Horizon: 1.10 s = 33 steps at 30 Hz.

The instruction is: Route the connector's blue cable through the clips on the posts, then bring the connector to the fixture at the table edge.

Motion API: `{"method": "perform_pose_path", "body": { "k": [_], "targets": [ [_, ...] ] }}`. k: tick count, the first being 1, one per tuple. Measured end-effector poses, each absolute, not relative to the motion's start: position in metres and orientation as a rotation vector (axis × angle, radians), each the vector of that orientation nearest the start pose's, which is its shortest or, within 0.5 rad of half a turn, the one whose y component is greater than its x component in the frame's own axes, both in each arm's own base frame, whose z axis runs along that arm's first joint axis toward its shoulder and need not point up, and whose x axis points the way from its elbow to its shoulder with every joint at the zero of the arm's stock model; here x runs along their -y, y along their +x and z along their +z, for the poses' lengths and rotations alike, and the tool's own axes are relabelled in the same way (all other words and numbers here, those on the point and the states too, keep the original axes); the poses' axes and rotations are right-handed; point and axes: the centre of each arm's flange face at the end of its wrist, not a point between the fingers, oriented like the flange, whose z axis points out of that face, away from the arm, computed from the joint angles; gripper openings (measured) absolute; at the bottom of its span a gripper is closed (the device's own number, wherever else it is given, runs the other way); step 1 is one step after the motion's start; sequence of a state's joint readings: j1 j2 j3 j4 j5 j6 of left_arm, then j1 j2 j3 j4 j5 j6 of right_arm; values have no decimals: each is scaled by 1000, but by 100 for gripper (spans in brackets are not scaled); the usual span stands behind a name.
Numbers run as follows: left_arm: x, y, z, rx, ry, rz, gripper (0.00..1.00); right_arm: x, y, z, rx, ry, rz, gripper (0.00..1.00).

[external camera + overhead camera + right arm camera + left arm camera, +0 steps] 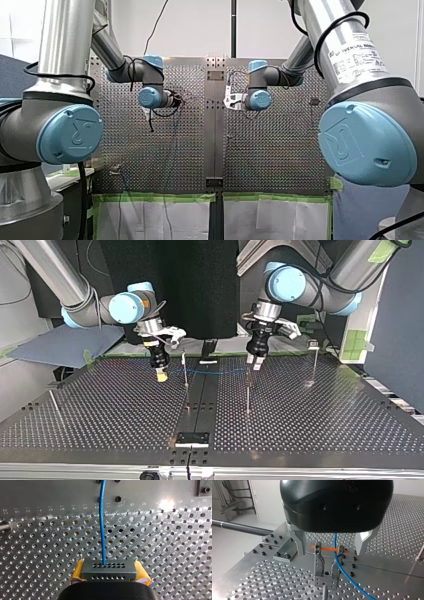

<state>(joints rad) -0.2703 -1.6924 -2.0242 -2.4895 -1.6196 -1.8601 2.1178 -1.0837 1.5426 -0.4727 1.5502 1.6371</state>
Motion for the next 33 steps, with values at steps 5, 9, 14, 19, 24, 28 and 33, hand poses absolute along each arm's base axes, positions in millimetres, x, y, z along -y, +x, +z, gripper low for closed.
{"method": "perform_pose_path", "body": {
  "k": [5,9,14,19,24,28,33],
  "targets": [
    [255,435,279,-1506,-55,-420,97,486,454,266,941,1587,1666,0],
    [256,435,279,-1506,-54,-422,97,487,453,266,942,1588,1665,0],
    [257,434,279,-1506,-52,-420,97,487,453,266,942,1588,1665,0],
    [260,432,279,-1507,-40,-418,97,487,453,266,943,1589,1663,0],
    [264,429,279,-1508,-17,-411,97,487,453,265,944,1589,1662,0],
    [269,426,280,-1508,1,-411,97,487,453,266,944,1588,1663,0],
    [281,421,283,-1498,27,-407,97,487,453,265,944,1587,1664,0]
  ]
}}
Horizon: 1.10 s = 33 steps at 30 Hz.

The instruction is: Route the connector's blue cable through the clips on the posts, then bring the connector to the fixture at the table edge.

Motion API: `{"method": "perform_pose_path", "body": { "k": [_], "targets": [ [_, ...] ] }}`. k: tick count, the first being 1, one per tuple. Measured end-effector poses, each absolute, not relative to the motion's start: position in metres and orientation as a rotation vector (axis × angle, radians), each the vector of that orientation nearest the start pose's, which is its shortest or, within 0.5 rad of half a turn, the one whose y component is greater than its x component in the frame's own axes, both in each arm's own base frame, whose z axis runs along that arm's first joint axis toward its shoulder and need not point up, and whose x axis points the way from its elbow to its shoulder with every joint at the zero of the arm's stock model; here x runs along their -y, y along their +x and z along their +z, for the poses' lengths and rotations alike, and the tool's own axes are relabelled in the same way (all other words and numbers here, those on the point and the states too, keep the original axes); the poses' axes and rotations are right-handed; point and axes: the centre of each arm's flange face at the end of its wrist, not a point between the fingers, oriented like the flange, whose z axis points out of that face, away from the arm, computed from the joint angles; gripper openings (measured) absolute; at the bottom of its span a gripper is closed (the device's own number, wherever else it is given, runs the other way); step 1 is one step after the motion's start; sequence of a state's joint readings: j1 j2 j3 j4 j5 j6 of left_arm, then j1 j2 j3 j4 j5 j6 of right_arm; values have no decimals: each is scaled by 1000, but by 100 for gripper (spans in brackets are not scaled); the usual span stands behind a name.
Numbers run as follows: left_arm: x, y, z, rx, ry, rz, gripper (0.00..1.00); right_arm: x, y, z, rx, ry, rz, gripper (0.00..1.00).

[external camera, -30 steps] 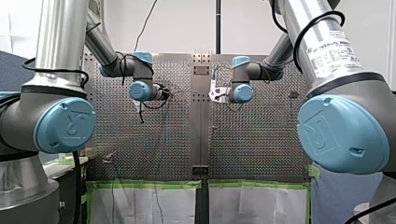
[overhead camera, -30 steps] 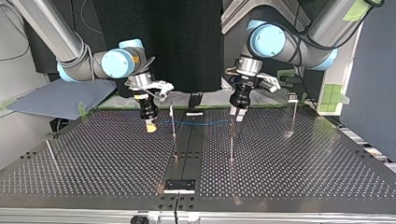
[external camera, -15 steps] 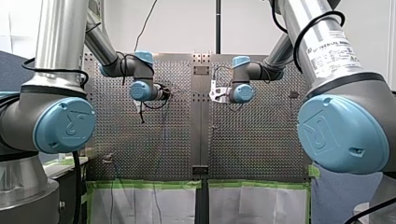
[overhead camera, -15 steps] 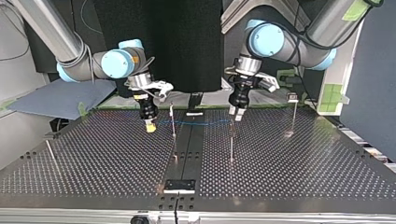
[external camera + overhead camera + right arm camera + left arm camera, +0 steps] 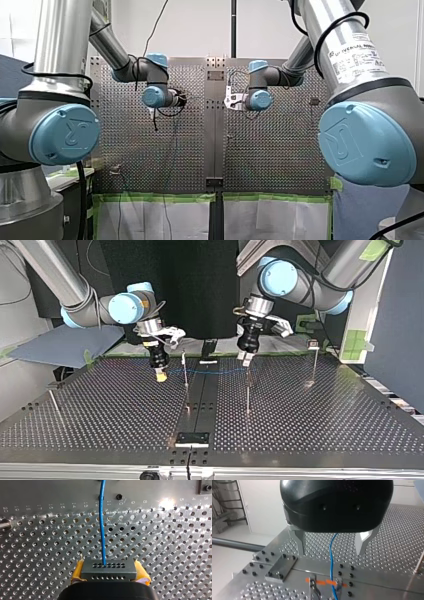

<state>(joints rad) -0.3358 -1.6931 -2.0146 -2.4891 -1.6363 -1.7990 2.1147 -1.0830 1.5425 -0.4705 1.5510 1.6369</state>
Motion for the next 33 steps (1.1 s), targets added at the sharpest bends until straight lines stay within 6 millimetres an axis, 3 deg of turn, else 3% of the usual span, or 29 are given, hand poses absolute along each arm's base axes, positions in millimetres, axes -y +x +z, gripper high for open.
{"method": "perform_pose_path", "body": {
  "k": [5,17,23,29,33],
  "targets": [
    [299,420,290,-1493,38,-402,97,487,453,265,943,1590,1664,0],
    [345,420,276,-1567,100,-332,97,490,450,265,944,1592,1661,0],
    [367,417,288,-1553,103,-329,97,490,450,265,941,1594,1664,0],
    [374,426,308,-1519,65,-303,97,490,450,265,939,1598,1666,0],
    [375,439,309,-1525,45,-254,97,490,450,265,938,1598,1667,0]
  ]
}}
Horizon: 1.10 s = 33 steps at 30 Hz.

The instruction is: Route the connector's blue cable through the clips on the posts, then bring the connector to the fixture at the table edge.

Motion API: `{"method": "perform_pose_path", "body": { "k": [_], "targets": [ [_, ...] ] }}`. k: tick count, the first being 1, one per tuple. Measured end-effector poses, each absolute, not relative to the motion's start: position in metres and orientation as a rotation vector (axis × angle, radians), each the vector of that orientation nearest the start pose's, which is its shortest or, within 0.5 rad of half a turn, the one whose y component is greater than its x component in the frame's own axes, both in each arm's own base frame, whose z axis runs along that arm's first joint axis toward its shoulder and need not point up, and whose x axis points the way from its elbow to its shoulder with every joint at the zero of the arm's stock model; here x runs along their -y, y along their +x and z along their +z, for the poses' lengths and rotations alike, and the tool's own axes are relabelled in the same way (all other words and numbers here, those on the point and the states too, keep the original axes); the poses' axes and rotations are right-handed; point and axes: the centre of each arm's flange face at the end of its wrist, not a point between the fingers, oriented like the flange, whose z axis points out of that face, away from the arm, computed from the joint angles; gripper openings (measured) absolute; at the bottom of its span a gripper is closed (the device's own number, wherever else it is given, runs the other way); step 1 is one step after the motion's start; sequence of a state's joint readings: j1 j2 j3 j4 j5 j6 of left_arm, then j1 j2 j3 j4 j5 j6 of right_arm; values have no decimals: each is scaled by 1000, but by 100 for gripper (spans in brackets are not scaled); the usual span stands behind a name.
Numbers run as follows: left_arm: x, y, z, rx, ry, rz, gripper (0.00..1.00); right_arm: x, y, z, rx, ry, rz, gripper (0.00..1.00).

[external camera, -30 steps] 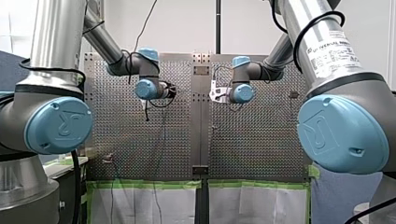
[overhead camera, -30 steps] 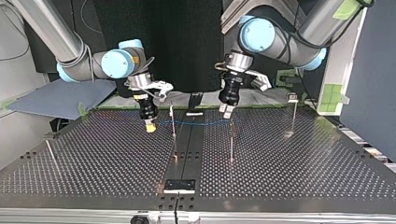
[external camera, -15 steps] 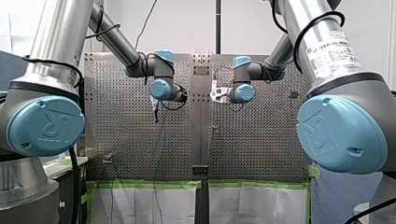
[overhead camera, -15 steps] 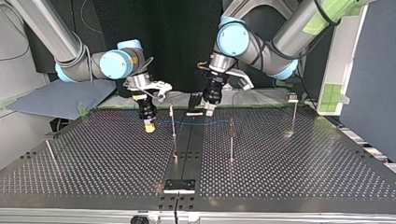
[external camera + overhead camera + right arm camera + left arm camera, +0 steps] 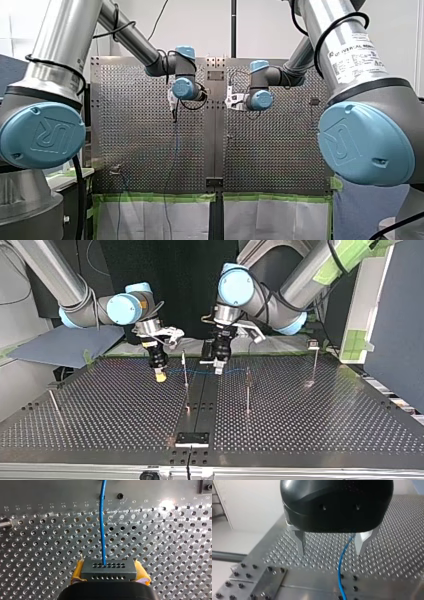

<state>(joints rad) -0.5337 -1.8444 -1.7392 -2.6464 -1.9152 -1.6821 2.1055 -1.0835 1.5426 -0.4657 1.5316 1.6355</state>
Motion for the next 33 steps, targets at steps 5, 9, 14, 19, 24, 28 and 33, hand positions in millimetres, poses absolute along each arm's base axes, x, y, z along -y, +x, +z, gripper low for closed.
{"method": "perform_pose_path", "body": {
  "k": [5,9,14,19,24,28,33],
  "targets": [
    [377,453,309,-1524,25,-203,97,490,450,265,938,1598,1667,0],
    [373,460,312,-1523,-3,-168,97,491,448,265,939,1597,1666,0],
    [366,465,314,-1526,-36,-129,97,492,448,265,940,1597,1665,0],
    [363,466,306,-1543,-53,-83,97,492,448,265,940,1598,1664,0],
    [363,468,298,-1550,-66,-59,97,492,447,265,942,1600,1662,0],
    [362,473,295,-1554,-68,-54,97,491,448,264,943,1602,1661,0],
    [368,481,288,-1555,-60,-82,97,491,448,264,943,1603,1661,0]
  ]
}}
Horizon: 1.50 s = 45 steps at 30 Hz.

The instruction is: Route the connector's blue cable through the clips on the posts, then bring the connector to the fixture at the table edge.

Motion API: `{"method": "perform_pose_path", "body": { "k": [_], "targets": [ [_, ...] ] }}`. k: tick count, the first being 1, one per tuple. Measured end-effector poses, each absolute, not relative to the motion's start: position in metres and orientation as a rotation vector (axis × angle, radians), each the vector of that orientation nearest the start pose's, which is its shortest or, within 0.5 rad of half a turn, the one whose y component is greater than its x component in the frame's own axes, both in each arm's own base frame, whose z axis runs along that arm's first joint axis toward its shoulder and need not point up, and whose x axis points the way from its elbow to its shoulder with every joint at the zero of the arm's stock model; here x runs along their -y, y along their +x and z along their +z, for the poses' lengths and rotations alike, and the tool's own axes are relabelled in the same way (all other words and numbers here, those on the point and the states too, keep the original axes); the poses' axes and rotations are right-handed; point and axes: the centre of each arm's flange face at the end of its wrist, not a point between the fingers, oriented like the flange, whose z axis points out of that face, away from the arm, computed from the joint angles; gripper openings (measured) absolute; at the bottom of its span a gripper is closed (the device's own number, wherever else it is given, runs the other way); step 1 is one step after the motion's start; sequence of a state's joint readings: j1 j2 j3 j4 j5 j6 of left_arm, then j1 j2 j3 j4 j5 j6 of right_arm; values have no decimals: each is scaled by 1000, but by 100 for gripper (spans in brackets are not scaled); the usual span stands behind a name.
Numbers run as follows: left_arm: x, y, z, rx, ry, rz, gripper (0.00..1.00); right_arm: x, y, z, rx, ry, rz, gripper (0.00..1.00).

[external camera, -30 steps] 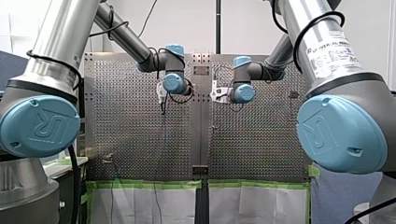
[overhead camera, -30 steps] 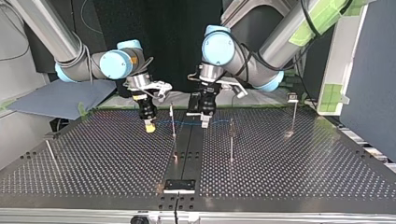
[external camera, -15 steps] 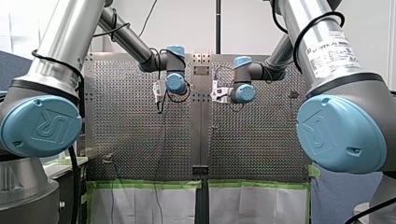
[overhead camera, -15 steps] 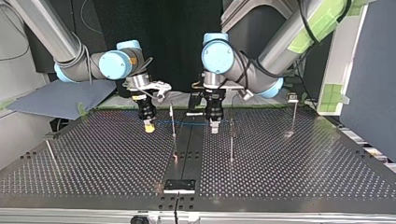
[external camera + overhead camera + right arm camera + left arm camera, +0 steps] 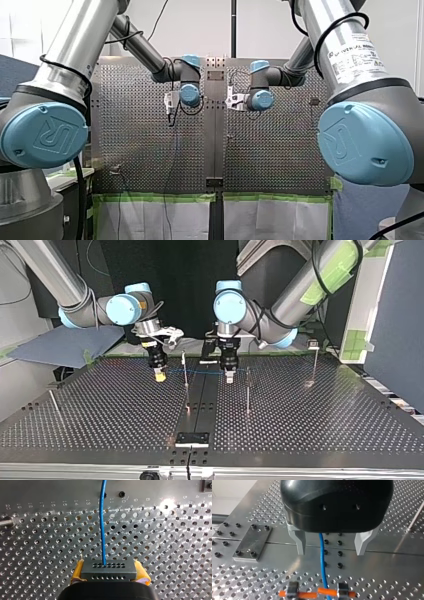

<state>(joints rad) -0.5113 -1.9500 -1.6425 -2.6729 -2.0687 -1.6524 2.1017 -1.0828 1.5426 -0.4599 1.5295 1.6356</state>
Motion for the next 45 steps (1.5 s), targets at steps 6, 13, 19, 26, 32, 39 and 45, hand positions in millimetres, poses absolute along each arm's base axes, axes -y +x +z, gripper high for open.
{"method": "perform_pose_path", "body": {
  "k": [6,13,19,26,32,39,45],
  "targets": [
    [370,488,294,-1540,-70,-99,97,491,447,264,945,1607,1659,0],
    [367,491,296,-1538,-85,-95,97,491,447,264,945,1608,1658,0],
    [367,491,296,-1538,-85,-90,97,491,447,263,946,1609,1658,0],
    [366,491,296,-1539,-80,-81,49,491,447,264,945,1608,1658,0],
    [368,491,296,-1536,-59,-64,4,491,447,263,945,1608,1658,0],
    [366,492,296,-1536,-56,-56,4,491,447,264,945,1608,1658,0],
    [366,492,296,-1536,-51,-53,0,491,447,264,945,1608,1659,0]
  ]
}}
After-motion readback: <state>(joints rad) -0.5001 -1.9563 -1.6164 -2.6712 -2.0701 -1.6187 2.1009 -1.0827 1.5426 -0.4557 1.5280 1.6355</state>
